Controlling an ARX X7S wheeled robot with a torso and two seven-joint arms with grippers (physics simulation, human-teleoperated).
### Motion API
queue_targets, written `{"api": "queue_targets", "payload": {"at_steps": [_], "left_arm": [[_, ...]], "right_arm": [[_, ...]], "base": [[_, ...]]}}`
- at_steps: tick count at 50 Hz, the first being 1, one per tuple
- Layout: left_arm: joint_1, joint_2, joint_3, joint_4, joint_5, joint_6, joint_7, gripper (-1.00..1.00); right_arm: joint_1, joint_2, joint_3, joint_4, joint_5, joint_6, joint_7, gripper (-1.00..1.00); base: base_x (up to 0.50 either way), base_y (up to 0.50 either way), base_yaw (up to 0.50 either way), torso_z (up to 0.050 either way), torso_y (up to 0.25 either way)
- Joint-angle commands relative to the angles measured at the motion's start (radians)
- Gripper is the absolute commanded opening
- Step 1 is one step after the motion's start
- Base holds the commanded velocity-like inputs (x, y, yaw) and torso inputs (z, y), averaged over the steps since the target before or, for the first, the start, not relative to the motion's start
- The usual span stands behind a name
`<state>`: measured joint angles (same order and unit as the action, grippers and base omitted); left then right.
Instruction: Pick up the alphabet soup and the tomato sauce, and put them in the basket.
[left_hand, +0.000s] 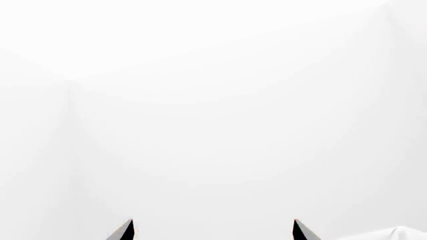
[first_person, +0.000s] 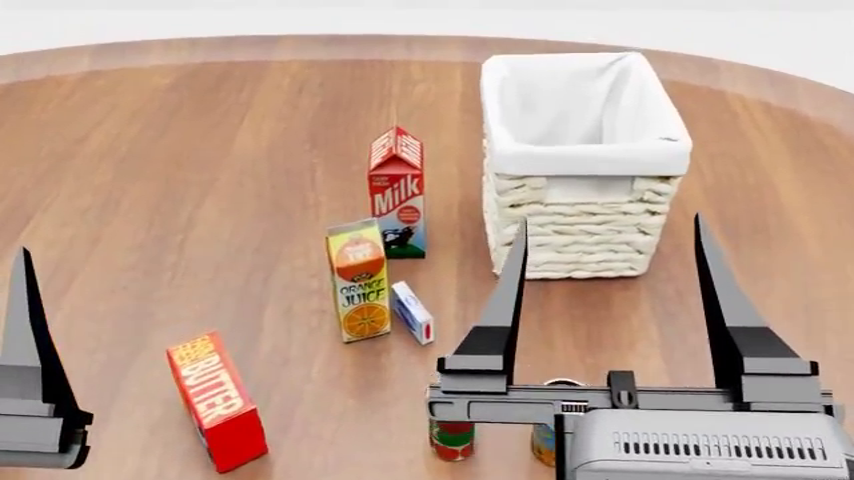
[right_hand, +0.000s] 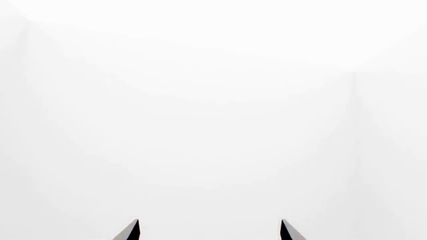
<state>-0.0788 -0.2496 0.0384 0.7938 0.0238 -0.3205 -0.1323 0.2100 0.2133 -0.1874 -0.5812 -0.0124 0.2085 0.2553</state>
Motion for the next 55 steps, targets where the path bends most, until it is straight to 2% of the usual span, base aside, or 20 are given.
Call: {"api": "queue_targets", "payload": {"at_steps": [1,8,10,16,17,18,20,22,28,31,32,35,39,42,45,47,50,52,53,55], "left_arm": [[0.002,-0.008,0.003,-0.001,-0.005,0.004,-0.009,1.0],[0.003,-0.012,0.006,-0.001,-0.008,0.004,-0.015,1.0],[0.002,-0.013,0.008,0.001,-0.008,0.002,-0.016,1.0],[0.004,-0.017,0.007,0.0,-0.011,0.003,-0.022,1.0],[0.005,-0.018,0.009,-0.001,-0.01,0.005,-0.023,1.0],[0.006,-0.019,0.01,-0.002,-0.01,0.006,-0.023,1.0],[0.004,-0.02,0.012,0.0,-0.01,0.003,-0.025,1.0],[0.003,-0.021,0.011,0.002,-0.012,0.001,-0.026,1.0],[0.005,-0.025,0.013,0.007,-0.013,-0.002,-0.031,1.0],[0.008,-0.027,0.012,0.007,-0.015,0.001,-0.033,1.0],[0.007,-0.027,0.012,0.008,-0.016,-0.001,-0.034,1.0],[0.004,-0.029,0.015,0.009,-0.016,-0.005,-0.035,1.0],[0.003,-0.032,0.019,0.005,-0.014,-0.003,-0.038,1.0],[0.002,-0.033,0.021,0.004,-0.015,-0.004,-0.039,1.0],[0.004,-0.035,0.018,0.006,-0.018,-0.004,-0.041,1.0],[0.003,-0.036,0.019,0.01,-0.019,-0.007,-0.042,1.0],[0.001,-0.038,0.02,0.011,-0.019,-0.011,-0.044,1.0],[0.001,-0.039,0.021,0.012,-0.02,-0.012,-0.045,1.0],[0.0,-0.04,0.021,0.012,-0.02,-0.013,-0.045,1.0],[0.003,-0.04,0.024,0.008,-0.019,-0.007,-0.048,1.0]], "right_arm": [[0.006,0.005,-0.002,-0.015,0.016,0.016,0.004,1.0],[0.008,0.009,-0.004,-0.014,0.024,0.017,0.005,1.0],[-0.018,0.011,-0.008,0.023,0.019,-0.047,0.01,1.0],[0.007,0.014,-0.007,-0.023,0.03,0.023,0.008,1.0],[-0.02,0.015,-0.012,0.02,0.022,-0.046,0.014,1.0],[0.006,0.016,-0.007,-0.019,0.032,0.016,0.009,1.0],[0.009,0.017,-0.007,-0.026,0.035,0.025,0.009,1.0],[-0.016,0.019,-0.011,0.007,0.029,-0.034,0.014,1.0],[-0.023,0.022,-0.017,0.02,0.028,-0.053,0.018,1.0],[0.006,0.023,-0.014,-0.03,0.039,0.022,0.014,1.0],[-0.02,0.025,-0.018,0.009,0.03,-0.042,0.019,1.0],[-0.02,0.026,-0.019,0.011,0.031,-0.046,0.021,1.0],[0.012,0.028,-0.015,-0.032,0.044,0.028,0.017,1.0],[-0.015,0.029,-0.018,0.006,0.04,-0.038,0.023,1.0],[0.014,0.03,-0.016,-0.034,0.05,0.031,0.02,1.0],[-0.016,0.031,-0.023,0.008,0.04,-0.039,0.026,1.0],[-0.012,0.032,-0.024,0.003,0.043,-0.031,0.026,1.0],[0.014,0.033,-0.021,-0.037,0.053,0.034,0.023,1.0],[-0.011,0.034,-0.026,-0.001,0.044,-0.029,0.027,1.0],[-0.014,0.035,-0.025,0.004,0.045,-0.038,0.029,1.0]], "base": [[0.29,0.0,0.0,0.0,0.0],[0.29,0.0,0.0,0.0,0.0],[0.29,0.0,0.0,0.0,0.0],[0.29,0.0,0.0,0.0,0.0],[0.29,0.0,0.0,0.0,0.0],[0.29,0.0,0.0,0.0,0.0],[0.29,0.0,0.0,0.0,0.0],[0.31,0.0,0.0,0.0,0.0],[0.33,0.0,0.0,0.0,0.0],[0.35,0.0,0.0,0.0,0.0],[0.35,0.0,0.0,0.0,0.0],[0.35,0.0,0.0,0.0,0.0],[0.35,0.0,0.0,0.0,0.004],[0.35,0.0,0.0,0.0,0.0],[0.35,0.0,0.0,0.0,0.0],[0.35,0.0,0.0,0.0,0.0],[0.35,0.0,0.0,0.0,0.0],[0.35,0.0,0.0,0.0,0.0],[0.35,0.0,0.0,0.0,0.0],[0.35,0.0,0.0,0.0,0.0]]}}
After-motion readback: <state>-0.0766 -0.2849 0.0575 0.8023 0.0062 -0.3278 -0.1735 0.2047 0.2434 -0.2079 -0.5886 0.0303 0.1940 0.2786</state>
